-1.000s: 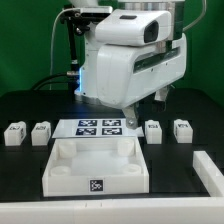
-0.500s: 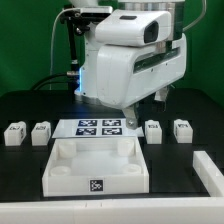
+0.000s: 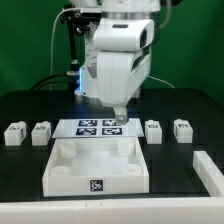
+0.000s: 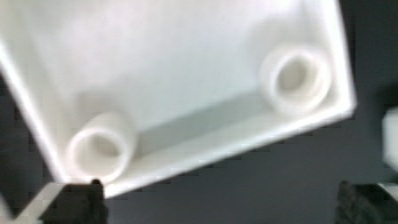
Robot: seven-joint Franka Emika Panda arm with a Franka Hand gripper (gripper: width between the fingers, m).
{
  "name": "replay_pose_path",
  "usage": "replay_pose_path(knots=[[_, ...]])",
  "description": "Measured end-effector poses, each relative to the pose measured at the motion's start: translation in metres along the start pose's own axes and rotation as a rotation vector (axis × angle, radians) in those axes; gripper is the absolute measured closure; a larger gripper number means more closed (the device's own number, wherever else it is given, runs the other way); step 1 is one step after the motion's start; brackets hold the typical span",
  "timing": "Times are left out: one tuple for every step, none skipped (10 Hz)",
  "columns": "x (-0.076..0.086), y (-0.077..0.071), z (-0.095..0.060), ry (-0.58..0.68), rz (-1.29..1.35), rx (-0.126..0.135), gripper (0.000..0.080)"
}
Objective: Assemble one leg
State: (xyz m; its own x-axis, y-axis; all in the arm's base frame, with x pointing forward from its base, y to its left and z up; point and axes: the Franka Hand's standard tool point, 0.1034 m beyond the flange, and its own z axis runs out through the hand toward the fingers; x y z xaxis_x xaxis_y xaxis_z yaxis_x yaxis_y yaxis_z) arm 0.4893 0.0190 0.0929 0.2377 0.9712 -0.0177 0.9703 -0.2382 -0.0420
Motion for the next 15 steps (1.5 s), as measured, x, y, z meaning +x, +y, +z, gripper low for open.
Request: replay_pose_path(knots=[[-0.019, -0.019, 0.015, 0.001, -0.134, 0.017, 0.0150], [-0.033, -0.029, 0.029, 0.011, -0.270, 0.008, 0.0150], [-0.048, -0.040, 0.051, 0.024, -0.341, 0.018, 0.0150], [-0.056, -0.045, 0.069, 0.033, -0.310, 0.028, 0.0150], [-0.061, -0.049, 0.081, 0.039, -0.310, 0.043, 0.0150], [-0.067, -0.049, 0.087, 0.042, -0.298, 0.045, 0.0150], [-0.068, -0.048, 0.089, 0.044, -0.292, 0.037, 0.0150], [-0.067, -0.048, 0.089, 0.043, -0.291, 0.037, 0.0150], [-0.068, -0.048, 0.089, 0.043, -0.290, 0.038, 0.0279], [-0.068, -0.048, 0.089, 0.043, -0.290, 0.038, 0.0418], [-0.068, -0.048, 0.089, 0.043, -0.290, 0.039, 0.0552], [-0.068, -0.048, 0.089, 0.043, -0.290, 0.039, 0.0552], [-0.068, -0.048, 0.089, 0.043, -0.289, 0.039, 0.0725], [-0.068, -0.045, 0.088, 0.044, -0.288, 0.027, 0.0739], [-0.068, -0.045, 0.088, 0.044, -0.288, 0.026, 0.0739]])
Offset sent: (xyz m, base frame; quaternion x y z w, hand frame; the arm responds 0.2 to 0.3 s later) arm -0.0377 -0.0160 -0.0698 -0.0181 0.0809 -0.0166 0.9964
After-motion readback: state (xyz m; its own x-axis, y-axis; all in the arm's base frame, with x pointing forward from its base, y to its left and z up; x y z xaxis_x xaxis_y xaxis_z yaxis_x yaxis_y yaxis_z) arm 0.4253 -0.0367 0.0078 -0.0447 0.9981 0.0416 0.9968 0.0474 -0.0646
